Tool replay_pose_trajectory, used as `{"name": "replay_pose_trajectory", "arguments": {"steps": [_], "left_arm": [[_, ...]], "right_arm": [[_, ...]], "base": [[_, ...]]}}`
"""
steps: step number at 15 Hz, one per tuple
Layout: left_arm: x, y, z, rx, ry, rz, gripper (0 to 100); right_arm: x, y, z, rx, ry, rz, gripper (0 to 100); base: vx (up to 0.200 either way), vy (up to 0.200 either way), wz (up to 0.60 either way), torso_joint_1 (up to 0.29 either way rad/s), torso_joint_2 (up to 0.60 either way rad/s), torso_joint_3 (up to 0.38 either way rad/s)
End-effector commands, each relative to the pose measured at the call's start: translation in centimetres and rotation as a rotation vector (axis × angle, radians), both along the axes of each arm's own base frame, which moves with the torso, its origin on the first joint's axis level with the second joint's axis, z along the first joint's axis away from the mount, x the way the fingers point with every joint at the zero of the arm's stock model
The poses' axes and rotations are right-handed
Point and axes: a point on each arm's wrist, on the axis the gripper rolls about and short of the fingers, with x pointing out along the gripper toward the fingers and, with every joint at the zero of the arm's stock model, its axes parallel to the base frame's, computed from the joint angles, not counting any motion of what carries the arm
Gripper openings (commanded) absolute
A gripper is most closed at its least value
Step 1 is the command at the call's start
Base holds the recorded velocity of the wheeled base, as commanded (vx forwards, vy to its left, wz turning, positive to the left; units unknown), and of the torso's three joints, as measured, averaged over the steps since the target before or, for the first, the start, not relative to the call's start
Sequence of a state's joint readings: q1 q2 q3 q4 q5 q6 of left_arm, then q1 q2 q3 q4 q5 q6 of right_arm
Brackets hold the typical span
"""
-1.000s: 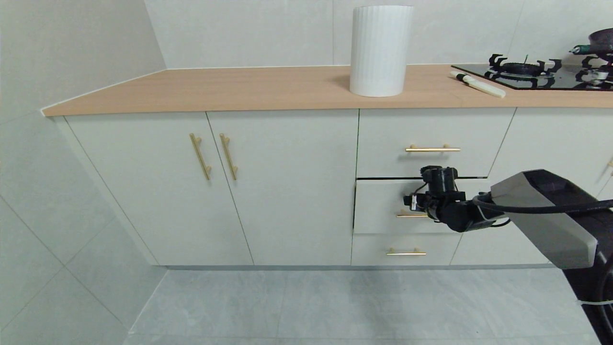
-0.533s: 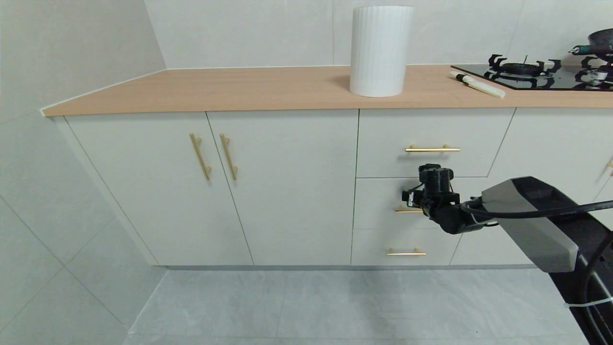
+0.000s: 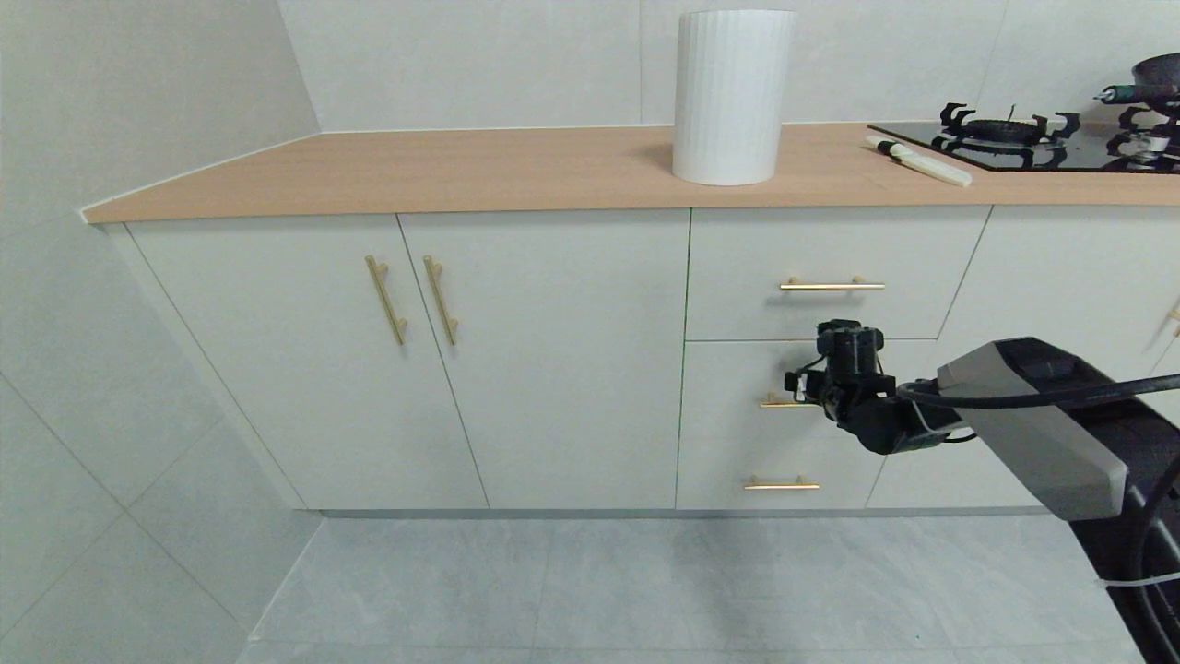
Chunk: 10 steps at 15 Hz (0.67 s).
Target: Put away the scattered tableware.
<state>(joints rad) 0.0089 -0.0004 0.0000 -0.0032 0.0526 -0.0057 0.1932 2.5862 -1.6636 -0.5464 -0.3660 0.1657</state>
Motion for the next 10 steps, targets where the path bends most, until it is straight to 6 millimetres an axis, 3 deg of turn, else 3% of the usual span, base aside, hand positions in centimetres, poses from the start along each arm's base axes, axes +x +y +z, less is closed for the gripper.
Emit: {"name": "replay_pose_trajectory", "arguments": {"steps": [1,4,5,8,9,10], "left_arm": [[0.0,0.0,0.0,0.000,0.001,0.000,100],[0.0,0.0,0.0,0.000,0.001,0.000,100],[0.0,0.0,0.0,0.000,0.001,0.000,100],[0.0,0.0,0.0,0.000,-0.001,0.000,100],[0.0,0.0,0.0,0.000,0.001,0.000,100],[0.0,0.0,0.0,0.000,-0.001,0.000,100]], "right_arm": [[-3.7,-0.1,4.6,0.011,0.005,0.030,100],[-9.4,-0.5,9.7,0.043,-0.026,0.041,100],[-10.5,-0.7,10.3,0.042,-0.029,0.043,100],[-19.8,-1.3,15.7,0.049,-0.109,0.070,100],[-20.5,-1.4,15.9,0.048,-0.115,0.071,100],[-25.2,-2.1,17.8,0.053,-0.175,0.085,100]], "base": [[0.000,0.000,0.00,0.000,0.00,0.000],[0.000,0.000,0.00,0.000,0.00,0.000],[0.000,0.000,0.00,0.000,0.00,0.000],[0.000,0.000,0.00,0.000,0.00,0.000],[0.000,0.000,0.00,0.000,0.00,0.000],[0.000,0.000,0.00,0.000,0.00,0.000]]}}
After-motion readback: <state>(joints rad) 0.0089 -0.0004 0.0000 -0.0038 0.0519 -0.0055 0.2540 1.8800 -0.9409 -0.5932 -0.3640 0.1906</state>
